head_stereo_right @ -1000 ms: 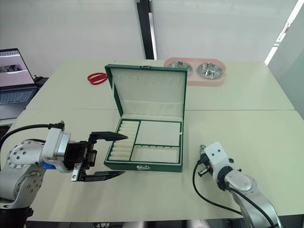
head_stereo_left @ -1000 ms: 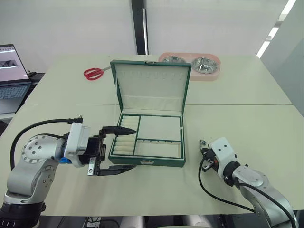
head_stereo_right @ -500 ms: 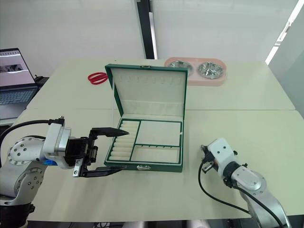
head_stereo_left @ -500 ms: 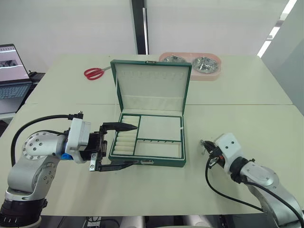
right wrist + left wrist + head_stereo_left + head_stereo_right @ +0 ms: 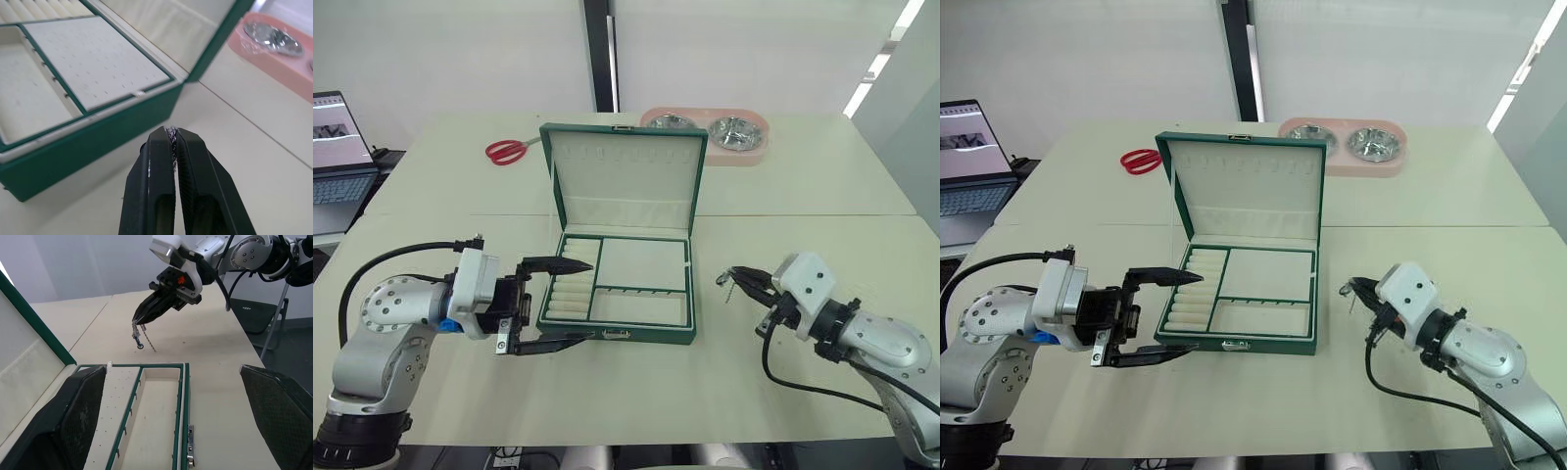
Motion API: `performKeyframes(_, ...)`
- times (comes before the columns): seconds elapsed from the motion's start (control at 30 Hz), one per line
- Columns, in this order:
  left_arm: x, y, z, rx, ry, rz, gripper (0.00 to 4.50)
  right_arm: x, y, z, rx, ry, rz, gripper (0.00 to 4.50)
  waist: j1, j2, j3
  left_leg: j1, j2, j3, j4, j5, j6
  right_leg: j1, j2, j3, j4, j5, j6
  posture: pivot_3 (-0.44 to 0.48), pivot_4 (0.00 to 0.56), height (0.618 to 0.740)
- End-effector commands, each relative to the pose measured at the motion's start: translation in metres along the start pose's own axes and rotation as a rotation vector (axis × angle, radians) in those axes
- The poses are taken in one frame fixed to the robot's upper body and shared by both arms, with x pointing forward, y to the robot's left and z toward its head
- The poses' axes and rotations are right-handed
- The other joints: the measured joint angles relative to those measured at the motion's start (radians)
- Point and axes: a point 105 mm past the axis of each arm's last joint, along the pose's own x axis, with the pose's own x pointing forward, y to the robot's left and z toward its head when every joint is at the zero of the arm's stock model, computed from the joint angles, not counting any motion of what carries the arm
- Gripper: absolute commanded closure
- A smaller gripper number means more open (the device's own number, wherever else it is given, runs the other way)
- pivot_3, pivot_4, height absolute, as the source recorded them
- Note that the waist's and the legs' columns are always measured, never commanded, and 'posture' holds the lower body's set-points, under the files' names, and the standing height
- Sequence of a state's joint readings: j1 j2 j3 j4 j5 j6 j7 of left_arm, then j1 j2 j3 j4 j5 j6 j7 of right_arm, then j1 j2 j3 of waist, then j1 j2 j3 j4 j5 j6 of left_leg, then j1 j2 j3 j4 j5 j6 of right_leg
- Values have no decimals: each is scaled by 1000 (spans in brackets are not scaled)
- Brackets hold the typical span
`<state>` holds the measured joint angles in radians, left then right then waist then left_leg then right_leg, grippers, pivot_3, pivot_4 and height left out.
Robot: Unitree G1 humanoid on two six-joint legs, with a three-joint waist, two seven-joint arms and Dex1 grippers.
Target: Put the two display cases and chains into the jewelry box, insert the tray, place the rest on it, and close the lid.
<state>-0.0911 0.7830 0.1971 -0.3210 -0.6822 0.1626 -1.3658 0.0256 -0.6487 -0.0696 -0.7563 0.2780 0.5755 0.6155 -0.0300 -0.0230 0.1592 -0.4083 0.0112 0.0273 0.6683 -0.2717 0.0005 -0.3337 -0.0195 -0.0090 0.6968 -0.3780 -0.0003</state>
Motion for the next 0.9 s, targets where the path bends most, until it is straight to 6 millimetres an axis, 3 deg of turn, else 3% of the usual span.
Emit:
performKeyframes(0.03,-6,1,4,30,-1,24,0,-3,5,35,-89,-120,75,4494,0,0,0,0,0,0,0,0,0,0,0,0,0,0,0,0,150,740)
performKeyframes(0.37,-19,-1,6,16,21,50,0,8,20,69,-133,-170,406,4494,1,0,0,0,0,-1,0,0,0,0,0,0,0,0,0,0,150,740)
performKeyframes(0.9,-25,-8,2,12,56,56,0,64,53,55,-158,-65,684,4494,0,0,0,0,0,-1,0,0,0,-1,0,-1,0,0,0,0,150,740)
